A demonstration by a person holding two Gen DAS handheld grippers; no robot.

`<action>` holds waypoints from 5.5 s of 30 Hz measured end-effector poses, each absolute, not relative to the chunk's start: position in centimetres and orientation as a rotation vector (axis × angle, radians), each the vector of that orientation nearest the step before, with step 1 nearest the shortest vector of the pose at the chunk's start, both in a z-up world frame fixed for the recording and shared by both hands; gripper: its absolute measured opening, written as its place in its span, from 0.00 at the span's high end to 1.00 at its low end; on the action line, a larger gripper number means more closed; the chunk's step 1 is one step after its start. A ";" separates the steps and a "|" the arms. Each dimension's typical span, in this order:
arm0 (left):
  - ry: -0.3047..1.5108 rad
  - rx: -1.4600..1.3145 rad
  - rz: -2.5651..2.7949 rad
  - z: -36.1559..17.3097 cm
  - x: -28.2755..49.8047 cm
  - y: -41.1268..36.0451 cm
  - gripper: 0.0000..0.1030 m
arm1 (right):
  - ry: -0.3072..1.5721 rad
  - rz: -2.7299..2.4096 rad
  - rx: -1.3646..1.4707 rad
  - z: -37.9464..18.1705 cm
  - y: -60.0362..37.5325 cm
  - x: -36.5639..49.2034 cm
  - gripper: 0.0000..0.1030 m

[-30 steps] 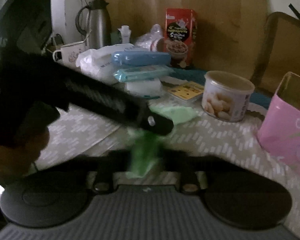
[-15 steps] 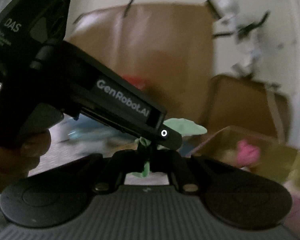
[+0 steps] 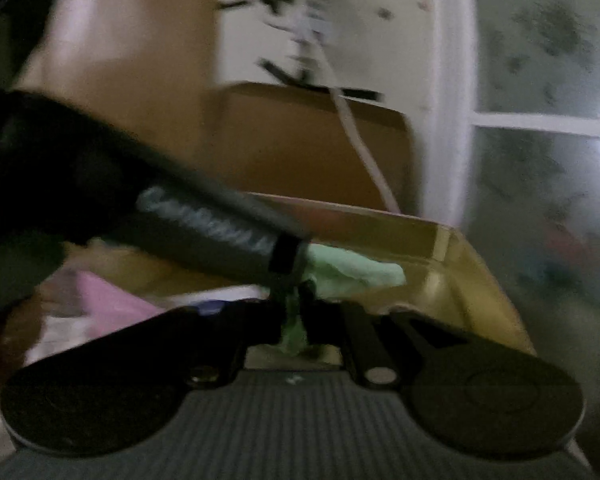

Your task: Organize soft objects

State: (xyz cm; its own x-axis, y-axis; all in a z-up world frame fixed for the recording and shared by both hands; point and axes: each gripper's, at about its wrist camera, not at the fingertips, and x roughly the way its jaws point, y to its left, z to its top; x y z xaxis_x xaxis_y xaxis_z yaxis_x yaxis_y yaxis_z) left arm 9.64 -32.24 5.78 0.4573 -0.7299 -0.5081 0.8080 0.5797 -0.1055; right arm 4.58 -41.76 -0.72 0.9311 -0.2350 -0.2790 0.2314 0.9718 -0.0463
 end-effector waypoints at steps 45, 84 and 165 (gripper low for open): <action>0.384 -0.283 -0.319 1.2 8.1 6.2 0.25 | 0.861 0.347 0.651 0.6 -20.4 31.3 0.33; 0.562 -0.241 -0.417 0.9 4.6 4.1 0.22 | 0.535 0.420 0.207 -1.2 -28.2 3.1 0.40; 0.564 0.065 -0.922 9.3 10.1 -27.6 0.34 | 0.308 -0.023 -0.008 0.5 -43.7 1.6 0.35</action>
